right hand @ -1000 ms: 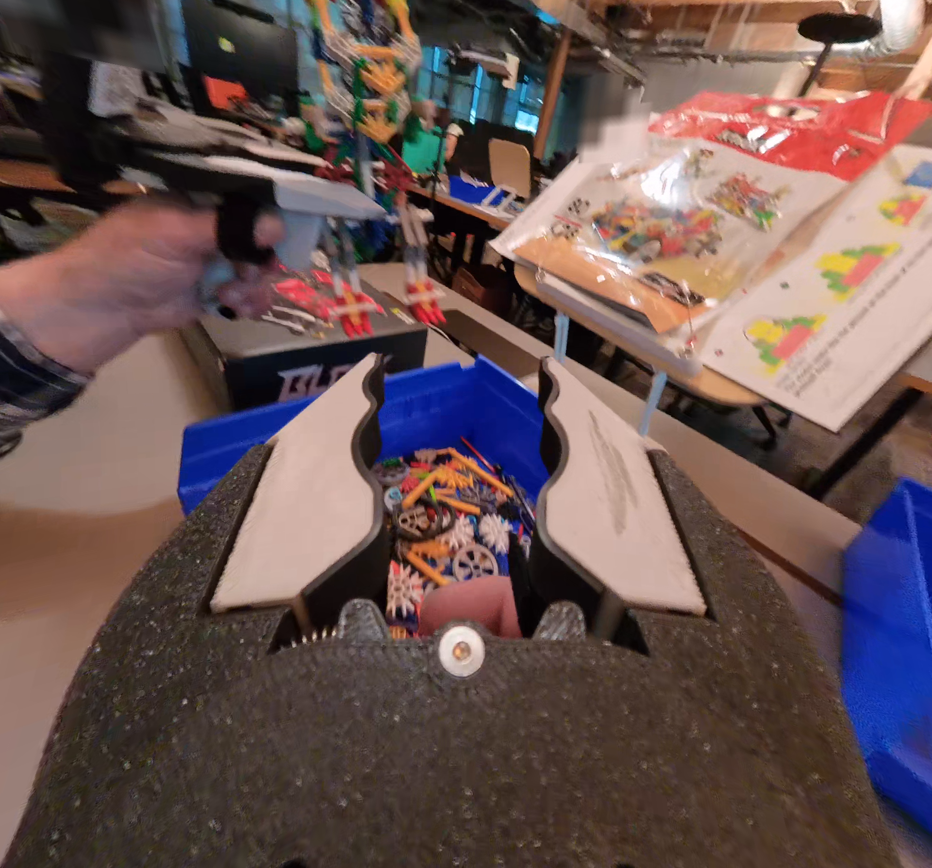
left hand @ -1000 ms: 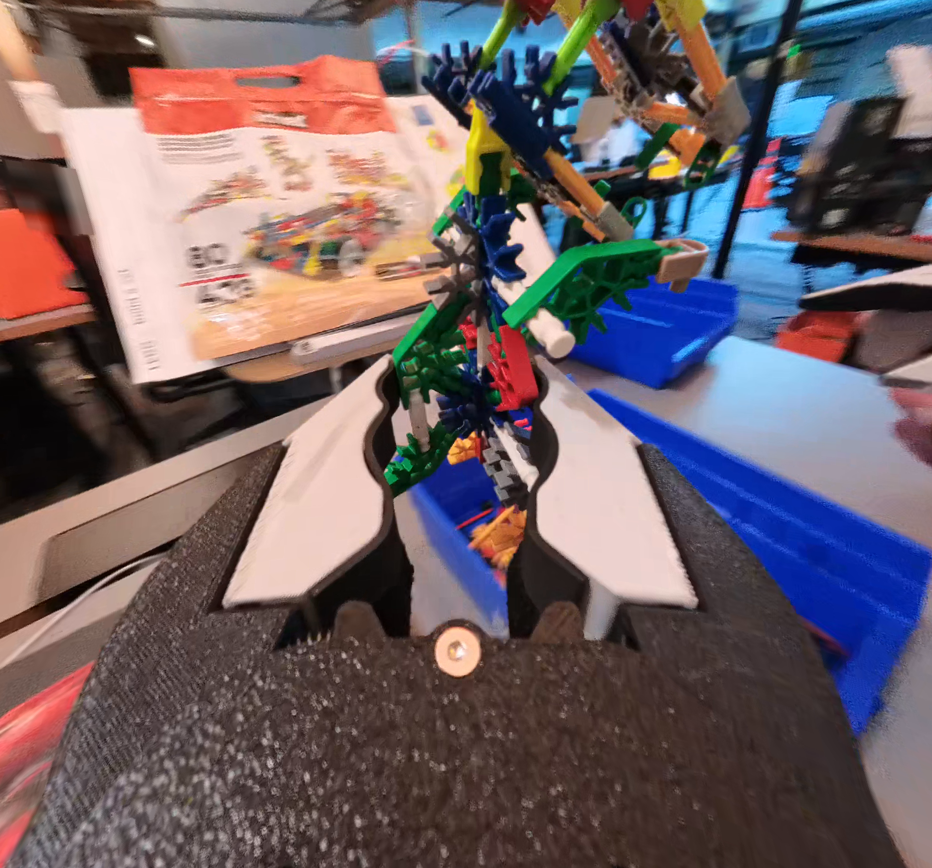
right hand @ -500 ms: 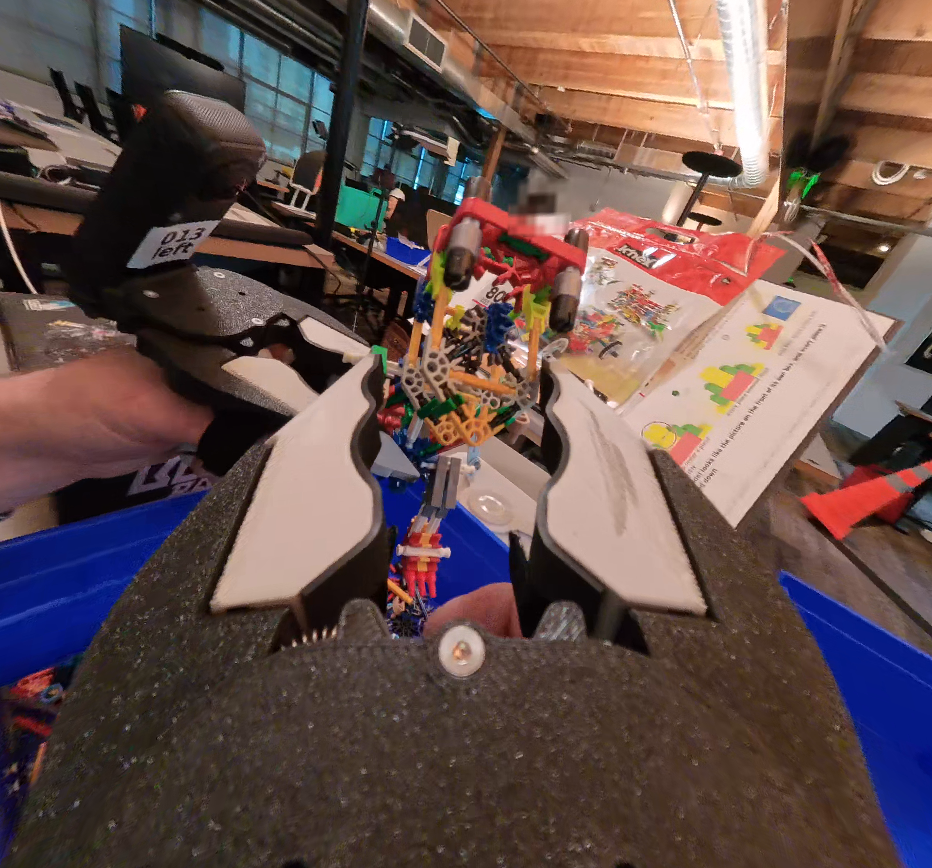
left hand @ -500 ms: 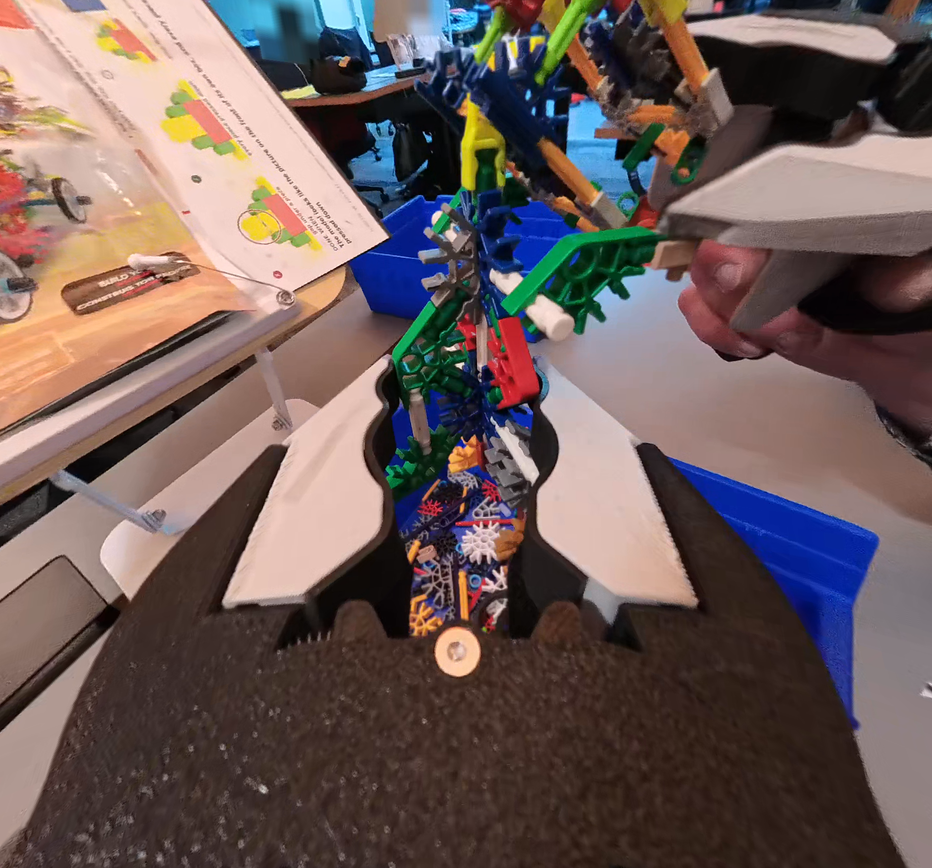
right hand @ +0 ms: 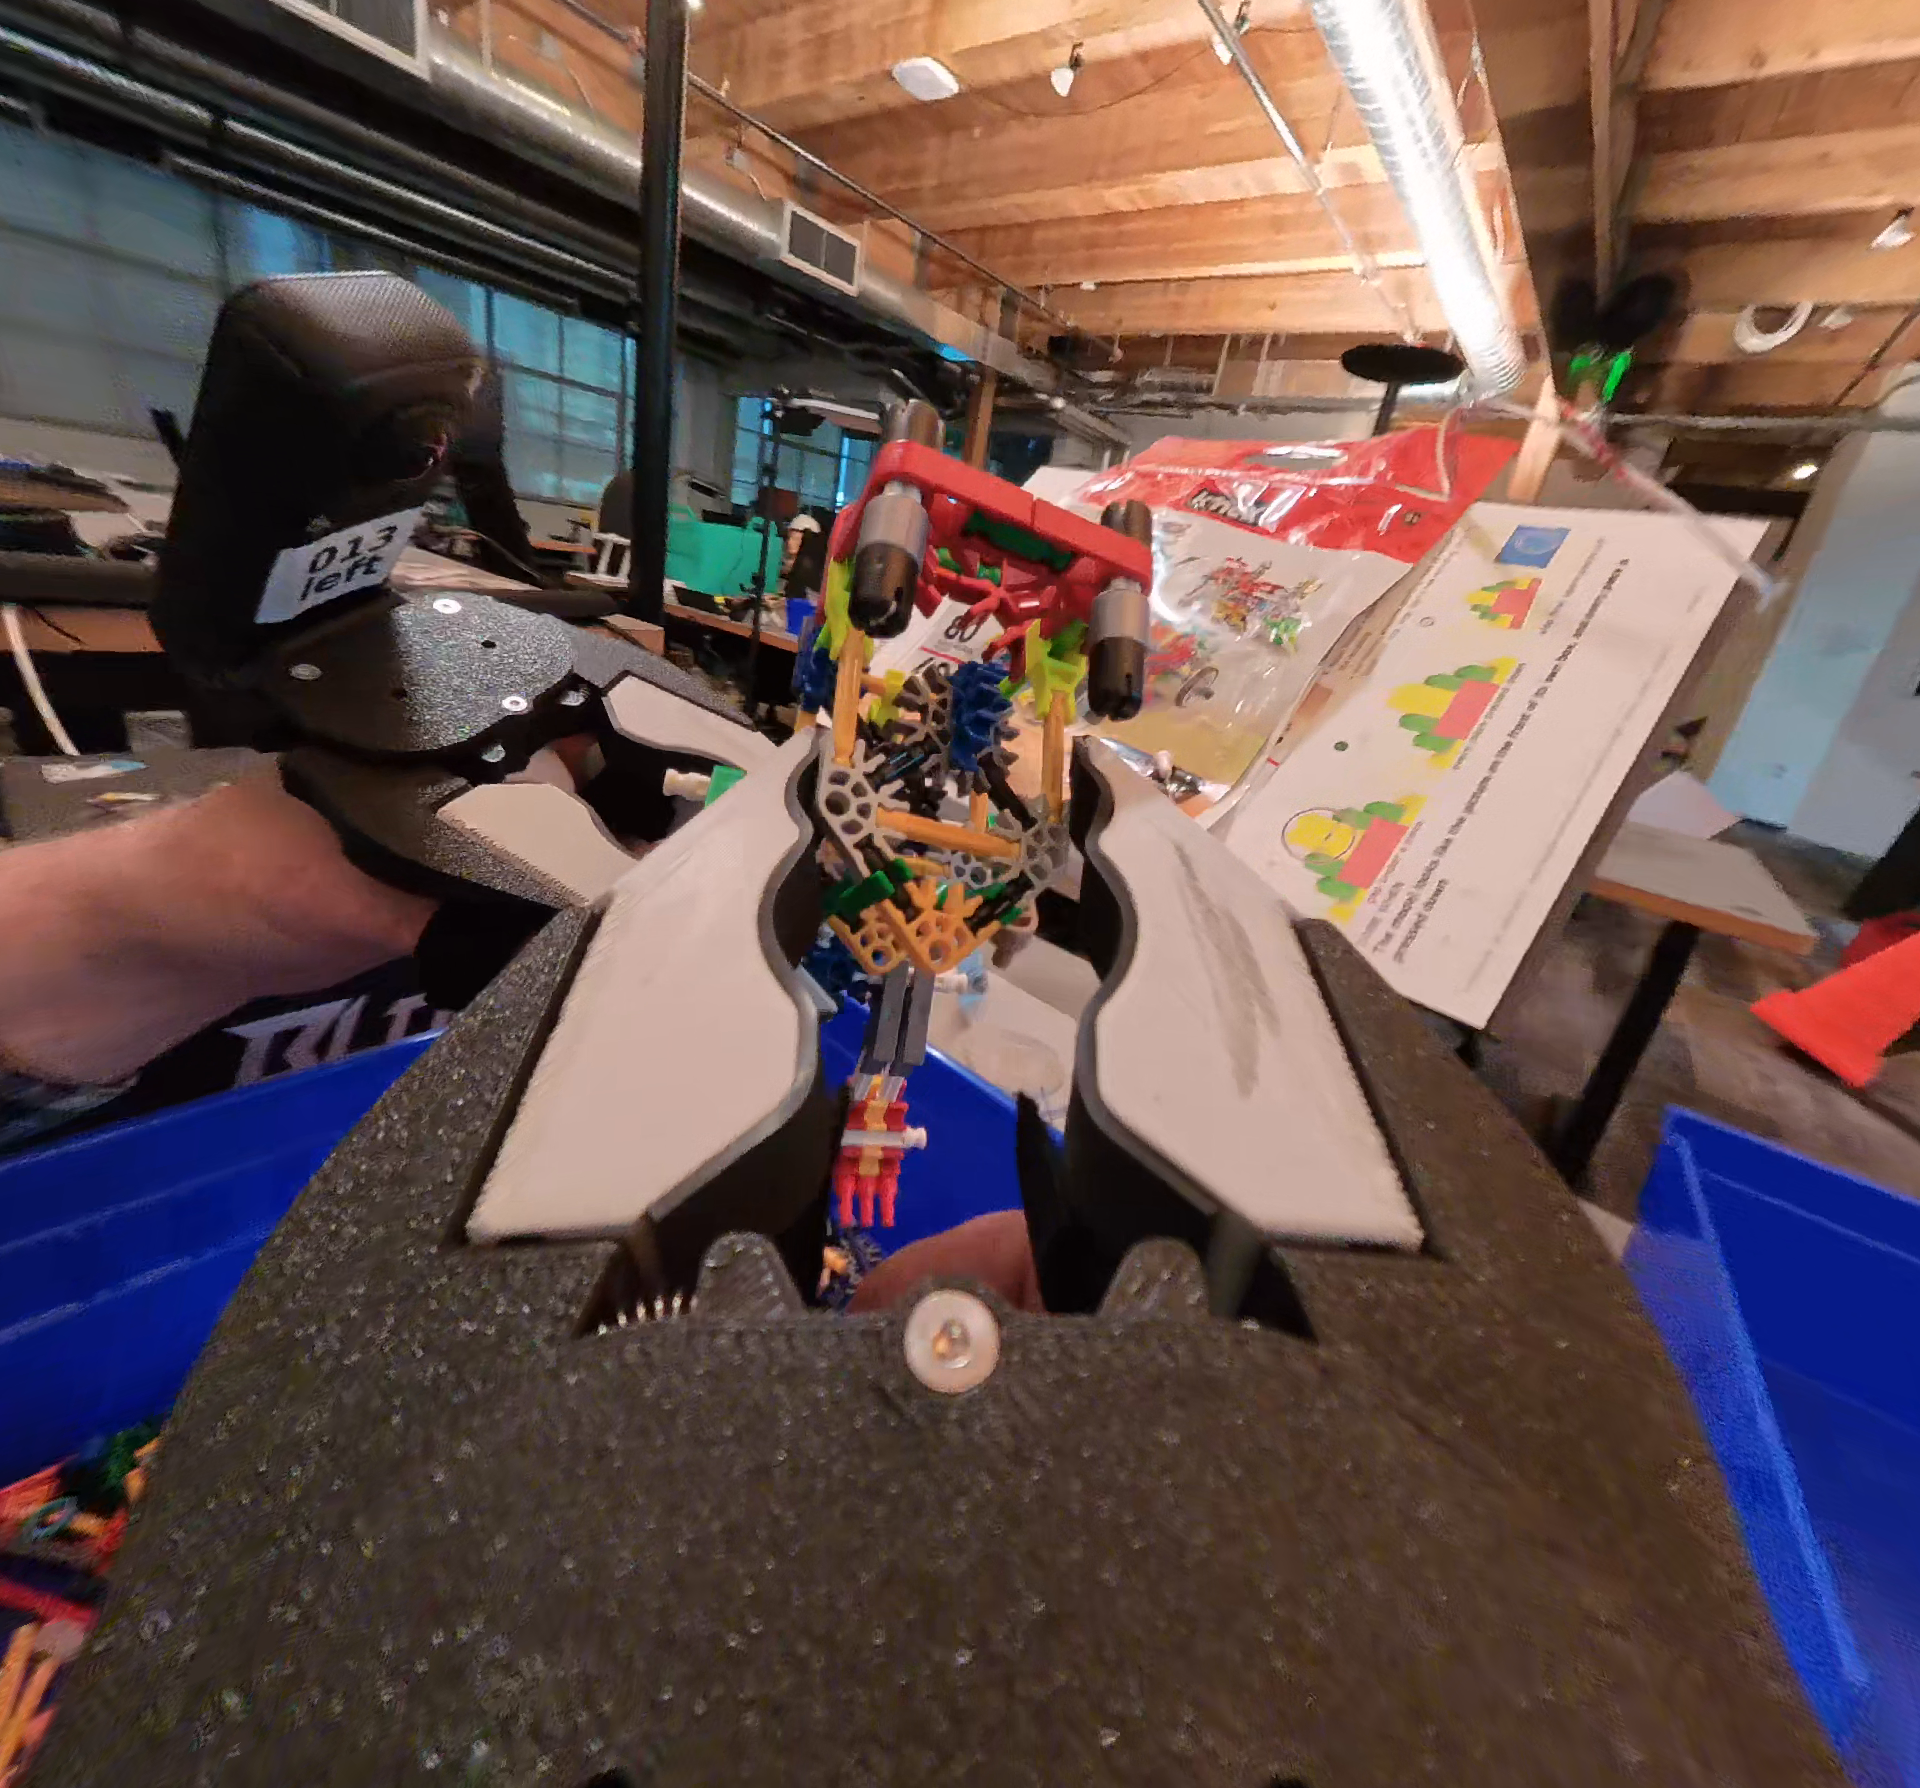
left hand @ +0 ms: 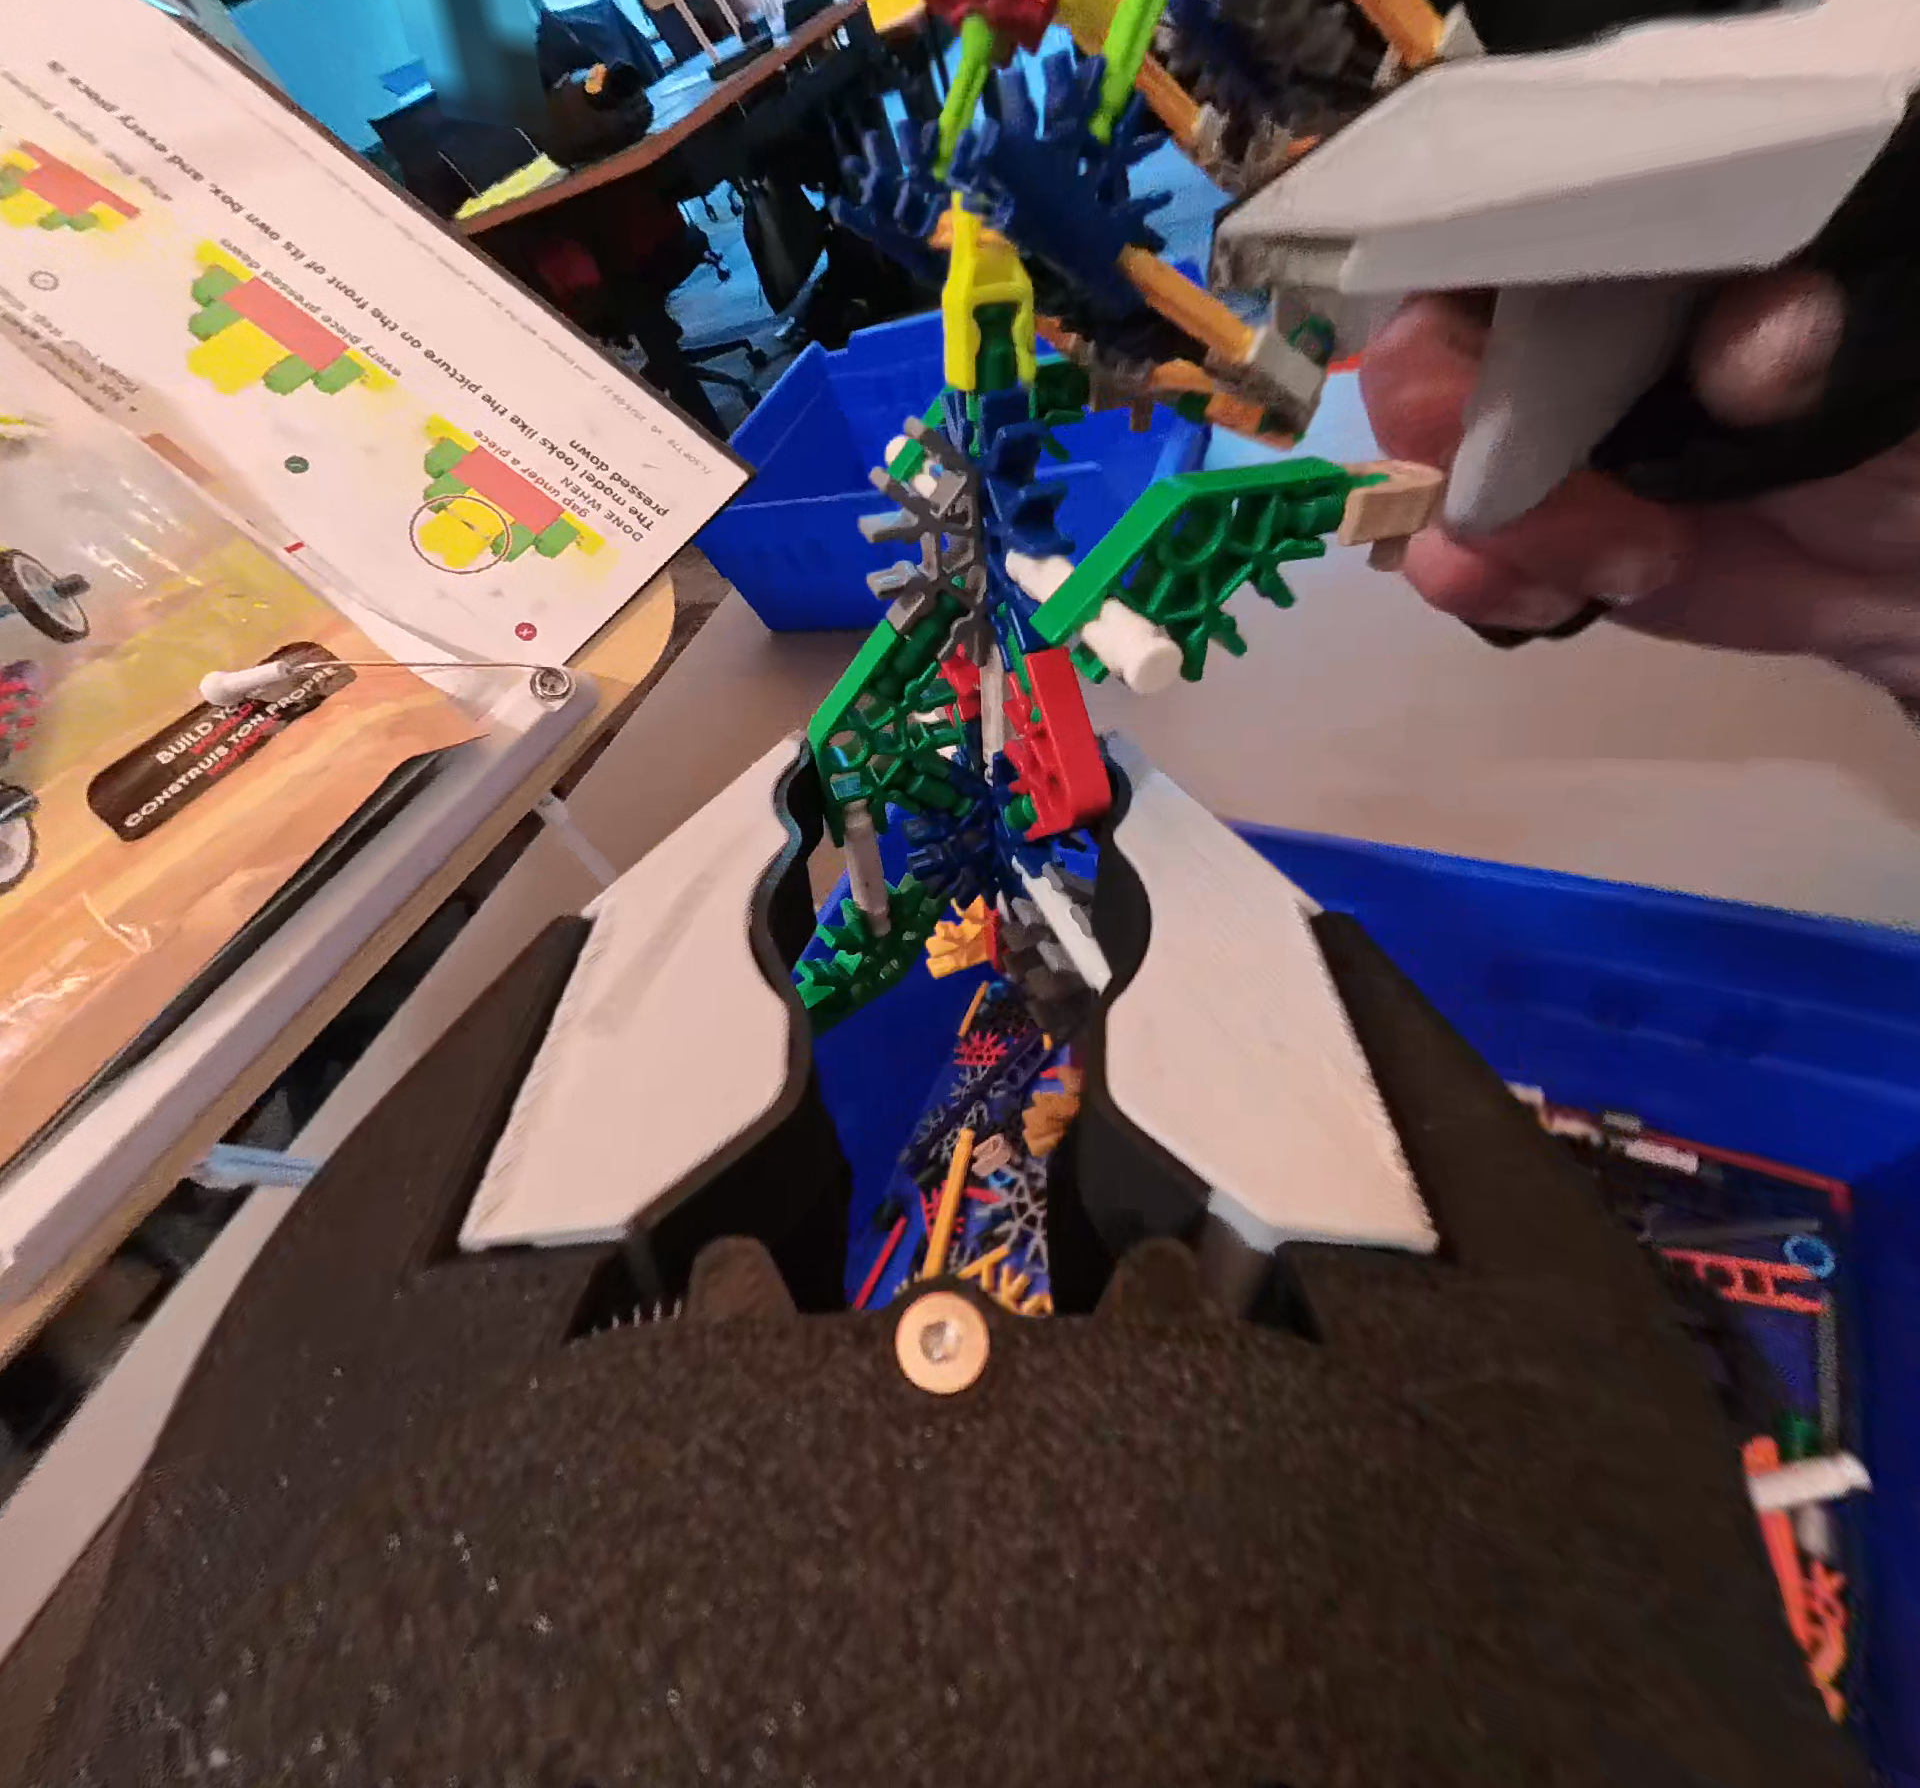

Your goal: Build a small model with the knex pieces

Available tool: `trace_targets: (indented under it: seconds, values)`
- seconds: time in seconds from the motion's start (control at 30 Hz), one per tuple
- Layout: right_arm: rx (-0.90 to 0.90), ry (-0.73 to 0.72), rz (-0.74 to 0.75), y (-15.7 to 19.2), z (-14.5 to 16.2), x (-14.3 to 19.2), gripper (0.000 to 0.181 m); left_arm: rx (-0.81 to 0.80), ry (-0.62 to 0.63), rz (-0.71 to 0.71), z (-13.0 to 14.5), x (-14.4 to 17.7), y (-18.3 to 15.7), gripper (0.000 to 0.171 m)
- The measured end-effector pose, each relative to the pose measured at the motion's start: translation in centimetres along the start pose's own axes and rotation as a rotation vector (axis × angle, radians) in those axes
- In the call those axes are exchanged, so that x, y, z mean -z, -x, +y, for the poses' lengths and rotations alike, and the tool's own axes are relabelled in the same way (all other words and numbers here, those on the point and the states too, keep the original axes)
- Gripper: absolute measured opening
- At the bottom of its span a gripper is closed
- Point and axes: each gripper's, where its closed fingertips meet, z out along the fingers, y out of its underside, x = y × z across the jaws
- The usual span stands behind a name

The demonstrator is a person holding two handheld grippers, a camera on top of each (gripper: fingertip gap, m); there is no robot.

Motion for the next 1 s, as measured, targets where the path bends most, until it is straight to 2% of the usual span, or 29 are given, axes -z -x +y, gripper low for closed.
trace_targets:
  seconds: [0.2, 0.23, 0.27, 0.43, 0.6, 0.77, 0.93, 1.0]
  values:
    - [-0.029, -0.001, -0.019, -0.3, -0.1, 0.6, 0.044, -0.122, 0.113, 0.013, 1.6, 0.2, -0.6, 0.050]
    - [-0.026, -0.002, -0.024, -0.2, -0.1, 0.7, 0.043, -0.148, 0.121, 0.008, 1.6, 0.3, -0.6, 0.050]
    - [-0.029, -0.001, -0.024, -0.3, -0.1, 0.8, 0.036, -0.176, 0.129, 0.007, 1.7, 0.6, -0.6, 0.050]
    - [-0.044, 0.002, -0.047, 0.1, 0.1, 0.8, 0.034, -0.247, 0.139, -0.015, 1.9, 1.4, -0.3, 0.049]
    - [0.058, 0.034, -0.026, 0.4, 0.9, 0.8, 0.035, -0.266, 0.201, -0.015, 2.9, 1.5, 0.0, 0.049]
    - [0.090, 0.051, -0.025, 0.5, 1.4, 0.8, 0.029, -0.247, 0.216, 0.055, 3.4, 2.0, -0.9, 0.050]
    - [0.126, 0.104, -0.031, 0.8, 2.5, 0.5, 0.021, -0.199, 0.215, 0.186, 3.8, 2.7, -2.9, 0.058]
    - [0.136, 0.114, -0.038, 1.1, 3.0, 0.3, 0.020, -0.207, 0.213, 0.201, 3.8, 2.9, -3.3, 0.070]
